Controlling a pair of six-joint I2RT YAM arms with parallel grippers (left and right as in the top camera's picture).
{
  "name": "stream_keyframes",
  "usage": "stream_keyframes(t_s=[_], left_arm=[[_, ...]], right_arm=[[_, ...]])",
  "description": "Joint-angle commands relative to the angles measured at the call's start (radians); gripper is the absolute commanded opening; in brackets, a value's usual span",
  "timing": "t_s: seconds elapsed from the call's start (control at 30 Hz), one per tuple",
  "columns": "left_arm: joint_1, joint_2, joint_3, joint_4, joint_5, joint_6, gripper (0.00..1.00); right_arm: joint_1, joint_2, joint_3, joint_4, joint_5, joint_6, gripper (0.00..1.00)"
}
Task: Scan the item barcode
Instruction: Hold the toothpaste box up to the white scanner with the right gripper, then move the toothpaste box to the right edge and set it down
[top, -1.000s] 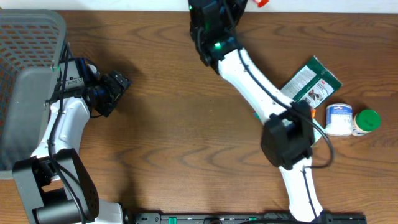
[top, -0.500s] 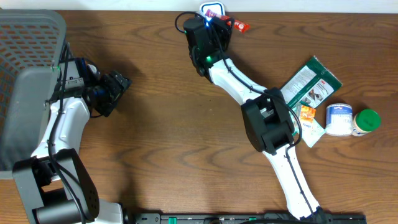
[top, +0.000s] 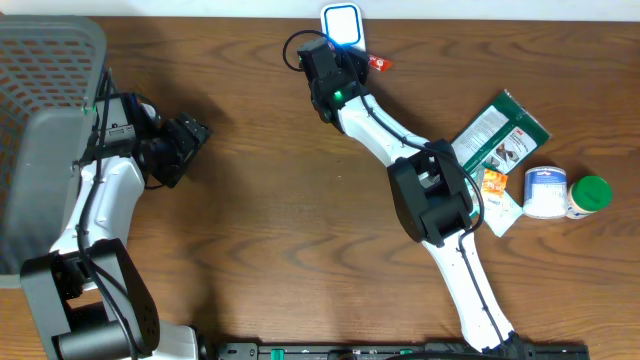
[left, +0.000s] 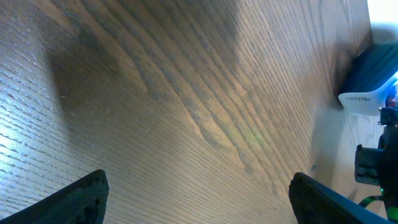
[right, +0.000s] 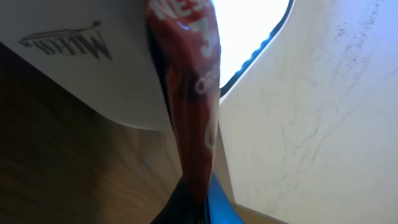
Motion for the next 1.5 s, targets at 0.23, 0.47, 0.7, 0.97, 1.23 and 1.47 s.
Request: stream_keyframes(t_s=[0.23,0.47,0.7,0.97,1.23,1.47], left_arm=[[0.011,0.006,0.013,0.0,-0.013,0.002,0.91],[0.011,0.006,0.013,0.0,-0.013,0.002,0.9],[0.011,0.006,0.013,0.0,-0.013,0.002,0.9],[0.011,0.006,0.013,0.0,-0.013,0.002,0.9],[0.011,0.006,0.013,0.0,-0.013,0.002,0.91],[0.011,0.006,0.013,0.0,-0.013,0.002,0.91]], right_arm=[[-0.035,0.0,0.011,0.126,0.039,0.013,0.01],[-0.034,0.0,0.011,0.126,0.03,0.013,0.01],[-0.031,0.0,0.011,0.127,0.027,0.026,0.01],[0.005,-0.174,0.011,-0.079,0.056,0.269,0.01],[-0.075,-0.649,0.011,-0.713,-0.527,0.87,0.01],[-0.373,-0.875,0.011,-1.105,-0.838,0.964,0.01]])
